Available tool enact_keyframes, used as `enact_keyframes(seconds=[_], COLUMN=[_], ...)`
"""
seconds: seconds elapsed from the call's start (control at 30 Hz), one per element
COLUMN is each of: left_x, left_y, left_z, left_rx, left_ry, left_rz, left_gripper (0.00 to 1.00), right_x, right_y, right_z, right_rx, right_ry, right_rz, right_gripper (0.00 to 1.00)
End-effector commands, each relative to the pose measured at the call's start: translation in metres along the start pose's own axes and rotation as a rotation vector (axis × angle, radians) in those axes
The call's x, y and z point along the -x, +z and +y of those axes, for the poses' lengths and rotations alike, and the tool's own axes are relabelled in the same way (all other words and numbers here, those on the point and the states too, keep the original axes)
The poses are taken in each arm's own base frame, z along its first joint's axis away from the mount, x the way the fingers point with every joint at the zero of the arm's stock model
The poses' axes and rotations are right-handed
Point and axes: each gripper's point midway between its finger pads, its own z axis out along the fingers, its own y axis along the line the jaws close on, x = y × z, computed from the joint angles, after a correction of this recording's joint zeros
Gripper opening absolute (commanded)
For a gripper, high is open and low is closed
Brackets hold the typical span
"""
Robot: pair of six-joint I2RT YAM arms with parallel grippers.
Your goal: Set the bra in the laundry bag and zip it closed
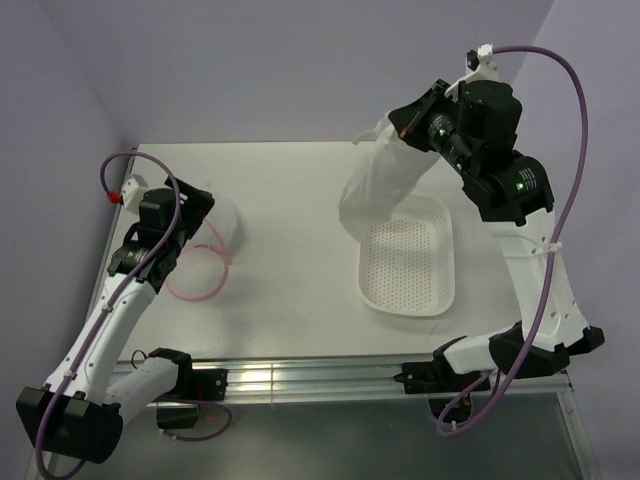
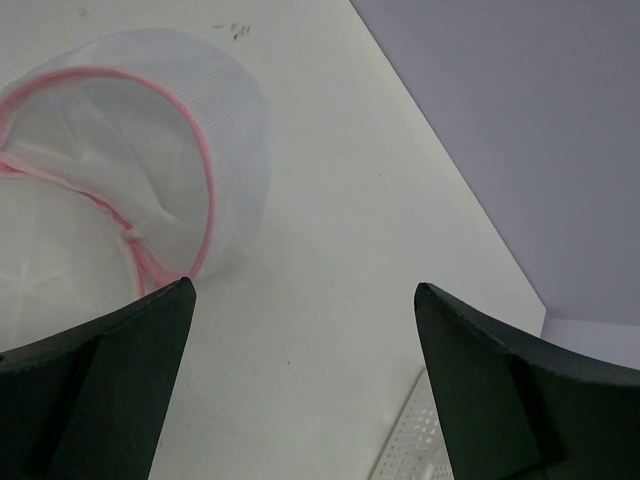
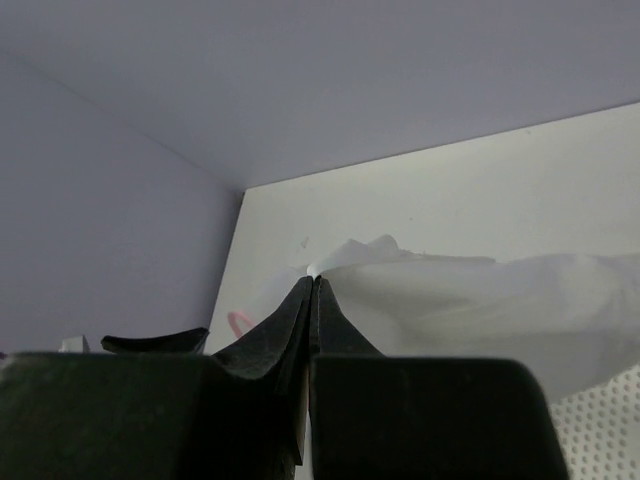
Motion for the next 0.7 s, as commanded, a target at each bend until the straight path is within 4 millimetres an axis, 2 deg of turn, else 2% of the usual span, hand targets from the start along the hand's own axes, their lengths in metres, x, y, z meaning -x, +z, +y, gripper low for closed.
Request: enact_keyframes(seconds=[0.0,0.07,0.1,0.2,0.23,0.37,0.47,0.5,0.53,0.57,0.6,0.67], left_x=[0.012,0.015,0.017,0.019,0.019,0.014,0.011,0.011,0.012,0.011,0.010,0.010], left_y=[-0.014,-0.017,-0.018,-0.023,-0.024,-0.025,-0.024,-0.024,-0.024,-0.023,-0.023,-0.023], left_z=[-0.025,-0.029,-0.030,-0.035,-0.036,-0.038,-0.037,-0.035,-0.036,-0.036,-0.037,-0.038], left_rx=[-0.079,-0.092,-0.097,-0.119,-0.123,-0.139,-0.144,-0.139,-0.142,-0.138,-0.142,-0.144], left_ry=[0.006,0.009,0.008,0.007,0.008,0.005,0.009,0.011,0.012,0.014,0.014,0.018], left_rz=[0.002,0.001,-0.002,-0.004,-0.001,0.024,0.031,0.031,0.031,0.033,0.036,0.038], left_gripper=[0.99,0.99,0.99,0.99,0.99,0.99,0.99,0.99,0.99,0.99,0.99,0.99], right_x=[0.011,0.004,-0.007,-0.024,-0.036,-0.055,-0.044,-0.051,-0.048,-0.031,-0.042,-0.036], right_y=[-0.003,0.005,0.015,0.035,0.046,0.072,0.082,0.093,0.094,0.089,0.101,0.100], right_z=[0.029,0.040,0.049,0.057,0.060,0.054,0.057,0.053,0.056,0.070,0.067,0.078], right_rx=[0.105,0.141,0.160,0.158,0.152,0.102,0.086,0.055,0.058,0.088,0.067,0.080], right_ry=[-0.012,-0.015,-0.022,-0.042,-0.052,-0.060,-0.061,-0.073,-0.077,-0.068,-0.081,-0.085], right_rz=[-0.011,0.013,0.035,0.045,0.065,0.071,0.028,0.047,0.043,0.009,0.041,0.030], right_gripper=[0.00,0.00,0.00,0.00,0.00,0.00,0.00,0.00,0.00,0.00,0.00,0.00])
